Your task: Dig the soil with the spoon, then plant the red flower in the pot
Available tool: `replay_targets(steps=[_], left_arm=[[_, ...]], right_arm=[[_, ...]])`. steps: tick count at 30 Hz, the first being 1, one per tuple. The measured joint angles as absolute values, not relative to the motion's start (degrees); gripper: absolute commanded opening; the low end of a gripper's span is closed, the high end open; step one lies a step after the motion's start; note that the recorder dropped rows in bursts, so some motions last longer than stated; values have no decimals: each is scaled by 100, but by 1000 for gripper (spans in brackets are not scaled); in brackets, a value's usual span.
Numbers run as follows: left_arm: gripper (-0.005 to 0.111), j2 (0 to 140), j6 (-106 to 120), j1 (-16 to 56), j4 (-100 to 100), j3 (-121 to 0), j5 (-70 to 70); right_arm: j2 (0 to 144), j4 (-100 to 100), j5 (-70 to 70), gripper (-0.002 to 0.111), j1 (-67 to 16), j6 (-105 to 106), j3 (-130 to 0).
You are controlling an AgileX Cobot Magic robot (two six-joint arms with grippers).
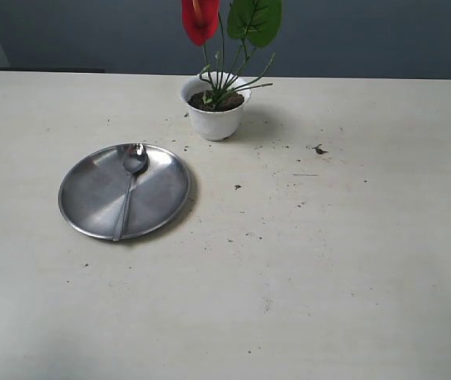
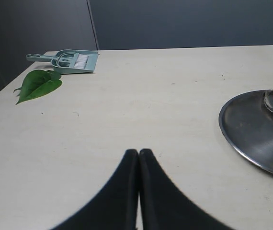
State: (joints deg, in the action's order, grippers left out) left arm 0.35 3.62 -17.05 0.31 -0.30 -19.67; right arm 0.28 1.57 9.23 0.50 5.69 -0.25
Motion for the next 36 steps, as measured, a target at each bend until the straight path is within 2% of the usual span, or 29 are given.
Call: replay_targets(steps=[36], left_arm=[[0,35,362,-1705,31,-30,-1967]], right_arm=[[19,195,1990,4,50,170,-25]])
